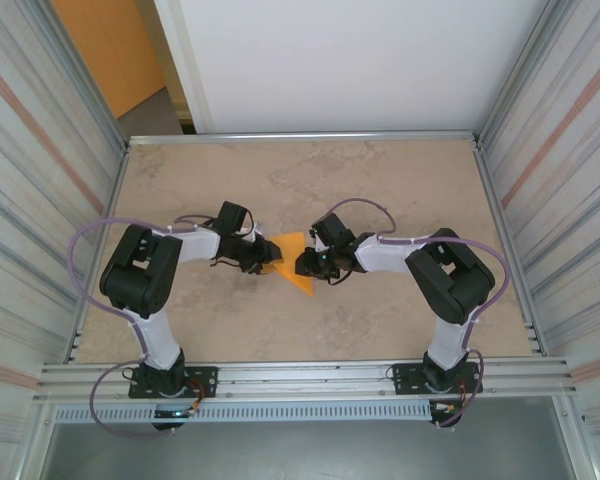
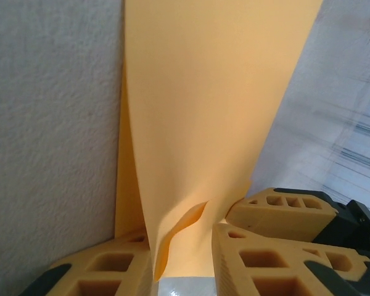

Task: Fold a paper plane with a square sheet of paper (pick it up from the middle)
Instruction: Fourth fold the wing at the center of the table.

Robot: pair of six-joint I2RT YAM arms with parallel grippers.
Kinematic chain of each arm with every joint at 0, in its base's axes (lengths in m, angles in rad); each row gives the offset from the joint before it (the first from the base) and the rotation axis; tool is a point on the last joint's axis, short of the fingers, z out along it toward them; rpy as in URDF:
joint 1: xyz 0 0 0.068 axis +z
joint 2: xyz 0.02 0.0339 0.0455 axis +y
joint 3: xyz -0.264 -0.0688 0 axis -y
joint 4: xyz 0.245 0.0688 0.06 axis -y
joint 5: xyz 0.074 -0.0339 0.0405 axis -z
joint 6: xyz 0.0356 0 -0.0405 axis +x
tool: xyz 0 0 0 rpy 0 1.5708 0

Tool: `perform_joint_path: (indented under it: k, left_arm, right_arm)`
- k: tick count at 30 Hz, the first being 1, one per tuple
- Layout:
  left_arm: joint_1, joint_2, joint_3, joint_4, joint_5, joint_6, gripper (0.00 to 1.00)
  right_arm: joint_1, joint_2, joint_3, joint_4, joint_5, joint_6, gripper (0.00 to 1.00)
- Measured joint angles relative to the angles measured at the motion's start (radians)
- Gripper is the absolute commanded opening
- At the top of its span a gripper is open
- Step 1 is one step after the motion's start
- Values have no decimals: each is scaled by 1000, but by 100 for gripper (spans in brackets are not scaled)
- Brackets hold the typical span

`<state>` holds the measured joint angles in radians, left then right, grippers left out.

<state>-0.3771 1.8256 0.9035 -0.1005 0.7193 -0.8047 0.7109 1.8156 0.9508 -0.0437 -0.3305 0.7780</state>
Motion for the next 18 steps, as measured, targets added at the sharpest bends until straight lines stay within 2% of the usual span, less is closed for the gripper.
perform_joint_path:
  k: [9, 18]
  left_arm:
    - [0, 9, 33, -37, 22, 50, 17]
    - [0, 9, 40, -60, 25, 76, 19]
  right_arm:
    - [-6, -2, 0, 3, -6, -4, 36]
    - [-18, -4, 1, -2, -3, -30, 36]
